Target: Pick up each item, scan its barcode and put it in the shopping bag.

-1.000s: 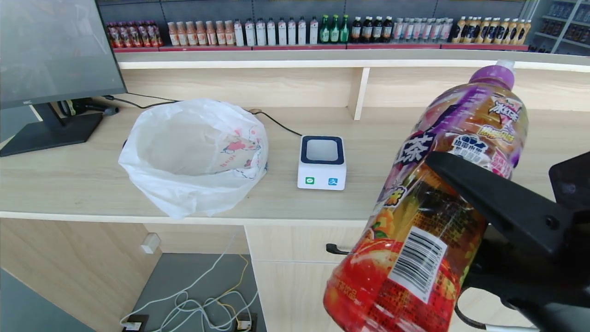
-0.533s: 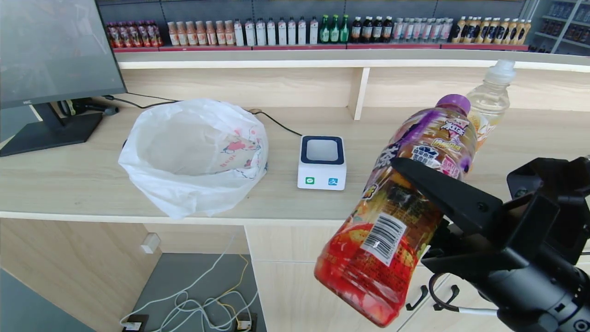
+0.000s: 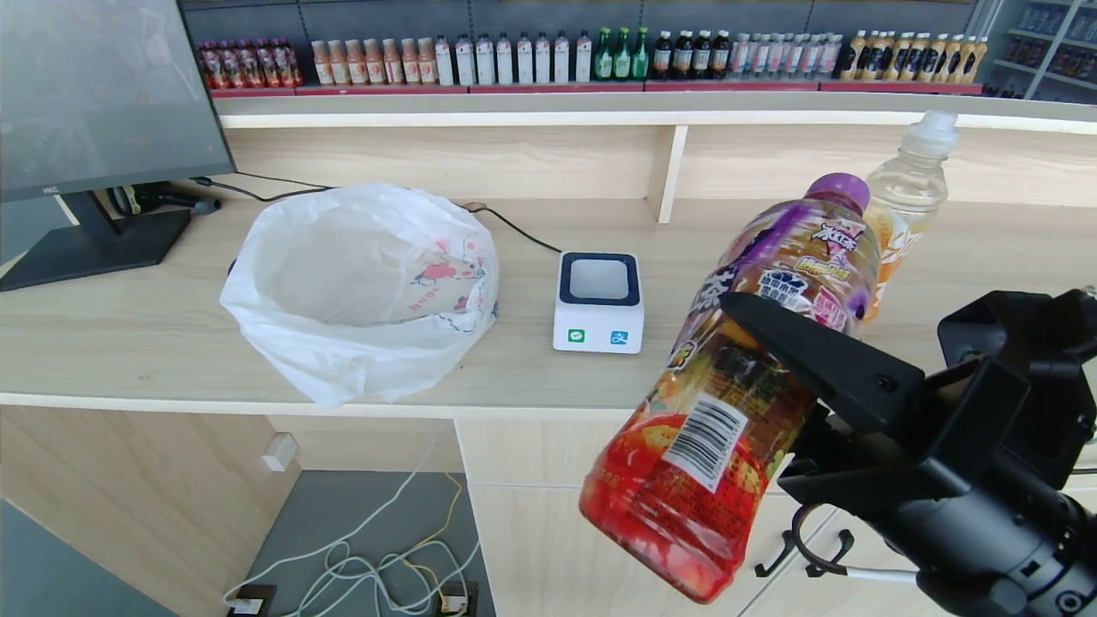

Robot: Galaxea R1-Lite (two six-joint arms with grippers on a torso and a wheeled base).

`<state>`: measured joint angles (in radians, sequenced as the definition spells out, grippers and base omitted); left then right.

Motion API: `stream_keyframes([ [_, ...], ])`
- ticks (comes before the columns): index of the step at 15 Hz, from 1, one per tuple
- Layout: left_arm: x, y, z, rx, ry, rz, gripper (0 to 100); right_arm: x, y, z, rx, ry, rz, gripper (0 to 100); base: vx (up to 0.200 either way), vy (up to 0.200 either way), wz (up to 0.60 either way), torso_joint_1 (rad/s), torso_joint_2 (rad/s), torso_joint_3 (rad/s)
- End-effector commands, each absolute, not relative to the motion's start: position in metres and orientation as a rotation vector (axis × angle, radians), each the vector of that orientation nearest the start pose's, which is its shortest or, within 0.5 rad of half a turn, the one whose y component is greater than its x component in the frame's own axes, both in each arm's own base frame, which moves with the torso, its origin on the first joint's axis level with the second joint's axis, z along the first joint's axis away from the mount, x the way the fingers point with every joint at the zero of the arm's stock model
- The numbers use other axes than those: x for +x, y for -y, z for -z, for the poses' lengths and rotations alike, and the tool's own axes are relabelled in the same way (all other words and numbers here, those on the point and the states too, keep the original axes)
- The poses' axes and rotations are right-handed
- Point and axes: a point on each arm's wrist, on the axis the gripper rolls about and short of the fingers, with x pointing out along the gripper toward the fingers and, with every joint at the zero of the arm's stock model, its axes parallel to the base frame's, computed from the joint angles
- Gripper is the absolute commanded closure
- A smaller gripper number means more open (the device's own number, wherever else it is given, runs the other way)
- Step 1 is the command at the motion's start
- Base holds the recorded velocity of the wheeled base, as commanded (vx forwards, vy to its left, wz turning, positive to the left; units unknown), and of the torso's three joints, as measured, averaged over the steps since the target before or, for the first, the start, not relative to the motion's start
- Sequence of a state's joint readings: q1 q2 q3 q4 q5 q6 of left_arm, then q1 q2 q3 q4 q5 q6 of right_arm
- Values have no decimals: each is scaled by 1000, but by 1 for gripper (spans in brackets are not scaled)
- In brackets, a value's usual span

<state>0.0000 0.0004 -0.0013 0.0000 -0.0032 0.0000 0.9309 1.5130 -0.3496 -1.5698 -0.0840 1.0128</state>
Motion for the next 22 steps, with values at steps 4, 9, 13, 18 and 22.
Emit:
stream_keyframes([
  [4, -23, 0, -75, 0, 0, 3, 0, 124, -166, -222, 1034, -9, -1058, 100, 0, 0, 0, 0, 0, 0],
  [9, -23, 0, -75, 0, 0, 3, 0, 140, -153, -222, 801, 112, -1051, 100, 0, 0, 0, 0, 0, 0],
  [13, -23, 0, -76, 0, 2, 3, 0, 161, -125, -227, 624, 242, -966, 100, 0, 0, 0, 0, 0, 0],
  [18, -23, 0, -76, 0, 2, 3, 0, 174, -117, -231, 240, 367, -815, 100, 0, 0, 0, 0, 0, 0],
  [22, -23, 0, -76, 0, 2, 3, 0, 190, -102, -247, -63, 474, -645, 100, 0, 0, 0, 0, 0, 0],
])
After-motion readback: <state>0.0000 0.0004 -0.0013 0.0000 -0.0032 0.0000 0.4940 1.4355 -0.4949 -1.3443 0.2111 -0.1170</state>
